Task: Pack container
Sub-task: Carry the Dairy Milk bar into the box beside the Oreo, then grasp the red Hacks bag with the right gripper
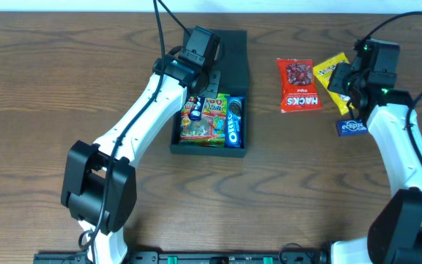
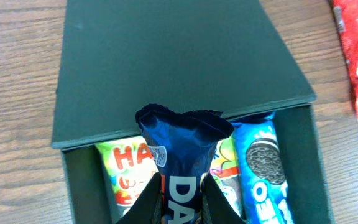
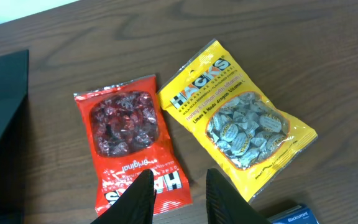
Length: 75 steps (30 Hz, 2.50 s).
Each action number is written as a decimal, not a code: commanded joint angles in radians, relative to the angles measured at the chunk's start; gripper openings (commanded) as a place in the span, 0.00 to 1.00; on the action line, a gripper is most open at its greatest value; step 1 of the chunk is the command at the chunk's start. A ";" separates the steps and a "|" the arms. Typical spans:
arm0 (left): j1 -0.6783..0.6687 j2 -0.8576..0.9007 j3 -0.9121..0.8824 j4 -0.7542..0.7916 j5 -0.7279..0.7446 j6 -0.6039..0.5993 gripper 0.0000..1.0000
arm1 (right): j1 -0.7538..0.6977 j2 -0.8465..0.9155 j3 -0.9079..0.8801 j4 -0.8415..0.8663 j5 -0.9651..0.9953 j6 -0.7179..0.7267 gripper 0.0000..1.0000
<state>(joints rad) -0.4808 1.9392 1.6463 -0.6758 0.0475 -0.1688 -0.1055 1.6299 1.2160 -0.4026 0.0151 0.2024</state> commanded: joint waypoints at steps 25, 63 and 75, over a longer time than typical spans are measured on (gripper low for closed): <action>-0.104 0.133 0.011 0.088 0.191 -0.371 0.11 | -0.007 0.001 0.007 -0.018 0.003 0.010 0.29; 0.147 -0.051 0.039 0.006 0.096 -0.170 0.75 | 0.128 0.312 0.013 0.294 -0.229 -0.201 0.48; 0.168 -0.061 0.039 -0.038 0.110 -0.122 0.75 | 0.179 0.449 0.028 0.349 -0.012 -0.170 0.39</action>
<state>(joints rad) -0.3161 1.8973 1.6733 -0.7101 0.1539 -0.3153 0.0643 2.0548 1.2324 -0.0463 -0.0795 0.0166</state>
